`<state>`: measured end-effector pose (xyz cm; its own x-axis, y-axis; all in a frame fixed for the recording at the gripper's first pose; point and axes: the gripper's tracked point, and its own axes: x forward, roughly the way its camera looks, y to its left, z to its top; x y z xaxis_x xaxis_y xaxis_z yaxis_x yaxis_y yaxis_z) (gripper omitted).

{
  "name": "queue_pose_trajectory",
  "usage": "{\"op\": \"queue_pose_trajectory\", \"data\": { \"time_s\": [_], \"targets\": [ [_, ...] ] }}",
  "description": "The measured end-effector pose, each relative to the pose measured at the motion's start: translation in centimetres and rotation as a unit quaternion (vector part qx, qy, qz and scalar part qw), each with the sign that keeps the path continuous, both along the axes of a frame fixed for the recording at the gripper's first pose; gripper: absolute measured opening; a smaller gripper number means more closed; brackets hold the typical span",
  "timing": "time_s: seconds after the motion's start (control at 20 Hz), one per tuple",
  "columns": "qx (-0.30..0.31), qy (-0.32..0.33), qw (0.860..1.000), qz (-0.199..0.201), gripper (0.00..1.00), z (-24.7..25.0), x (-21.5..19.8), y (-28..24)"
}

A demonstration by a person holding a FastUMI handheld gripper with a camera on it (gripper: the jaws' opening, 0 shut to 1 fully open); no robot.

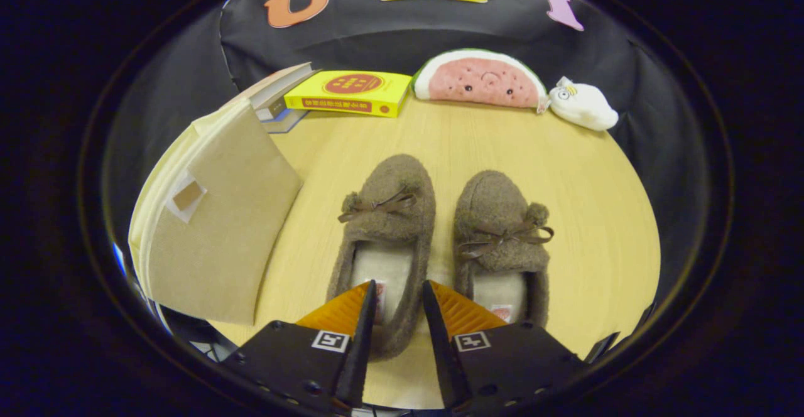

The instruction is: Open the storage box then place both shoes into the box .Put the left shoe in first, then the right shoe, with the right side of both shoes facing outward in a uniform manner.

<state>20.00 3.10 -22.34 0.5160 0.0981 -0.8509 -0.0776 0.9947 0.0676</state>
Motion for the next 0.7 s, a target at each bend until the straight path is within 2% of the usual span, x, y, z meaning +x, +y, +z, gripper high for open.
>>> {"op": "queue_pose_trajectory", "data": {
  "time_s": [0.2,0.35,0.7],
  "targets": [
    [0.029,0.012,0.999,-0.025,0.25,-0.3,0.6,-0.4],
    [0.059,0.027,0.997,-0.05,0.02,-0.2,0.4,-0.9],
    [0.116,0.018,0.99,-0.076,0.02,3.7,-0.8,-0.7]
  ]
}}
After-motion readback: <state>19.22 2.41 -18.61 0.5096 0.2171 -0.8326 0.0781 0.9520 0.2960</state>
